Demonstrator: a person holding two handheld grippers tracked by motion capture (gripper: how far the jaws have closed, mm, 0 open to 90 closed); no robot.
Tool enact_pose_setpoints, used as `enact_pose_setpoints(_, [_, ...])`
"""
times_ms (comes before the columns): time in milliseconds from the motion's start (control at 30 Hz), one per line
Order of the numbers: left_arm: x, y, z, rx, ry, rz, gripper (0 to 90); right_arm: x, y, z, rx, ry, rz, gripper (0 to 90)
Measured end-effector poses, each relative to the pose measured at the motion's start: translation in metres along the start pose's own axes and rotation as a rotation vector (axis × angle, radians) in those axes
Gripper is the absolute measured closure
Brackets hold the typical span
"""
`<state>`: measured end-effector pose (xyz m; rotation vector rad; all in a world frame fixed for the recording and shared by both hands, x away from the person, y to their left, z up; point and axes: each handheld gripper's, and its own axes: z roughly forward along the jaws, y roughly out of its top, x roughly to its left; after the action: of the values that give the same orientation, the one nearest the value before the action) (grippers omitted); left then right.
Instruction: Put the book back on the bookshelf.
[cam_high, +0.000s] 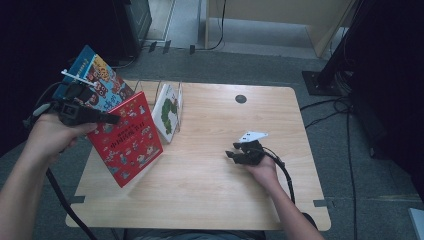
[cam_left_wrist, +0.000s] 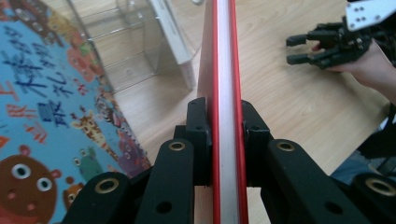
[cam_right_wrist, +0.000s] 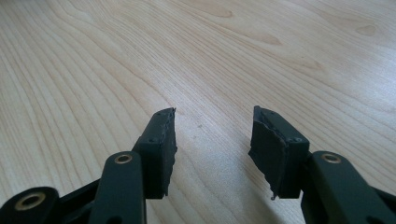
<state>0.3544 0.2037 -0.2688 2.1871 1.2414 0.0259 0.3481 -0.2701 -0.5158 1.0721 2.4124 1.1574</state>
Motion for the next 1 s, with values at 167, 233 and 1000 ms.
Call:
enact_pose_setpoints(167, [0.013,0.004,0.002,0.002,0.030,-0.052,78.8,0.001,-0.004,0.000,-0.006,-0.019,-0.011,50.8])
enact_pose_setpoints(233, [0.018,0.006,0.003,-0.005,0.036,-0.079,78.9,0.001,-0.005,0.000,-0.001,-0.017,-0.008,50.8])
enact_pose_setpoints(1000, [0.045,0.037,0.015,-0.063,0.138,-0.183,79.0,0.005,-0.011,0.000,-0.014,-0.050,-0.033,47.7])
